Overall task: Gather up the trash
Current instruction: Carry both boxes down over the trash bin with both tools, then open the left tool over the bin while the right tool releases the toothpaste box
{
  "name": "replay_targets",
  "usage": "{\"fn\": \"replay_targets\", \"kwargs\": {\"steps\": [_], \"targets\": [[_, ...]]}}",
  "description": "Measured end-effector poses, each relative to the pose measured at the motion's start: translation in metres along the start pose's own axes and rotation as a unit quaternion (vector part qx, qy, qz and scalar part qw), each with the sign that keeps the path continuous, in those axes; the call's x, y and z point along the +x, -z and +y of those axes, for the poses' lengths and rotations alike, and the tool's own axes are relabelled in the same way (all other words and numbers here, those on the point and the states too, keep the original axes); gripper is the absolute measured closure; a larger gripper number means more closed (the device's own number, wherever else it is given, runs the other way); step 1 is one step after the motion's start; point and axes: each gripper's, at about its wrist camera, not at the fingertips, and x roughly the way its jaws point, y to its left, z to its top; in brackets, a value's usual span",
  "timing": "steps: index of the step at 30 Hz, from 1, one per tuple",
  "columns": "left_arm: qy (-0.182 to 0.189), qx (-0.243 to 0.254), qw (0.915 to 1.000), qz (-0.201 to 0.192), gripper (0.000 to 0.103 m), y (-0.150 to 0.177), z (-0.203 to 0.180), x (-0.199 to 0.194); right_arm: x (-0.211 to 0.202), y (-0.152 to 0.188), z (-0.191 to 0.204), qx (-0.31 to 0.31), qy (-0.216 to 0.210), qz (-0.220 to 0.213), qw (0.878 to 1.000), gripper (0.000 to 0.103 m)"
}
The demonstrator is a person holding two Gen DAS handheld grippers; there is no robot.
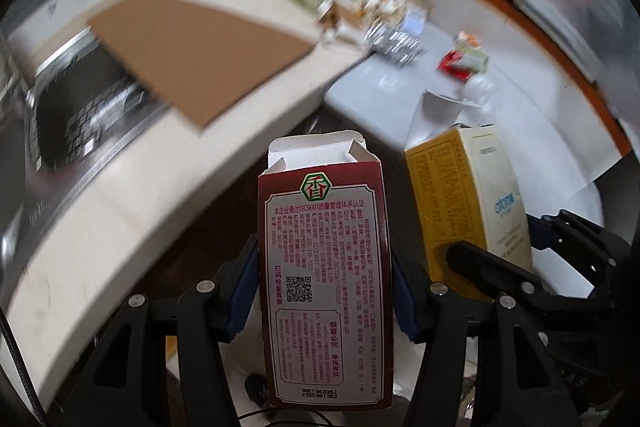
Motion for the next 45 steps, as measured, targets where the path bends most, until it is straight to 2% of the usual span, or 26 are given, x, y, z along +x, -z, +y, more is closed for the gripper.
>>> {"fn": "replay_targets", "kwargs": {"steps": [7, 14, 18, 24, 30, 34, 36, 39, 45], "targets": [[-0.013, -0.022, 0.9990, 0.038, 0.046, 0.045, 0.024, 0.042, 0.058, 0.053, 0.019, -0.026, -0.005, 0.087, 0.996, 0.054], [-0.013, -0.021, 0.9968, 0.076, 0.046, 0.083, 0.040, 0.113, 0.140, 0.111, -0.002, 0.020, 0.004, 0.179, 0.984, 0.054], [-0.009, -0.016, 0.9947, 0.101, 0.046, 0.099, 0.046, 0.164, 0.185, 0.137, -0.018, 0.041, 0.016, 0.210, 0.977, 0.054], [0.005, -0.005, 0.9930, 0.118, 0.046, 0.107, 0.049, 0.228, 0.235, 0.154, -0.040, 0.062, 0.040, 0.222, 0.972, 0.054], [0.005, 0.007, 0.9892, 0.147, 0.045, 0.111, 0.053, 0.279, 0.266, 0.159, -0.055, 0.079, 0.053, 0.222, 0.970, 0.053], [0.000, 0.014, 0.9870, 0.160, 0.040, 0.116, 0.053, 0.293, 0.282, 0.157, -0.059, 0.086, 0.054, 0.221, 0.970, 0.053], [0.000, 0.015, 0.9872, 0.159, 0.023, 0.118, 0.057, 0.295, 0.287, 0.157, -0.060, 0.089, 0.053, 0.222, 0.970, 0.053], [-0.002, 0.015, 0.9873, 0.158, 0.016, 0.117, 0.061, 0.290, 0.289, 0.161, -0.071, 0.089, 0.051, 0.220, 0.970, 0.053], [-0.018, 0.008, 0.9885, 0.150, 0.015, 0.112, 0.070, 0.284, 0.292, 0.160, -0.068, 0.084, 0.043, 0.225, 0.970, 0.053]]}}
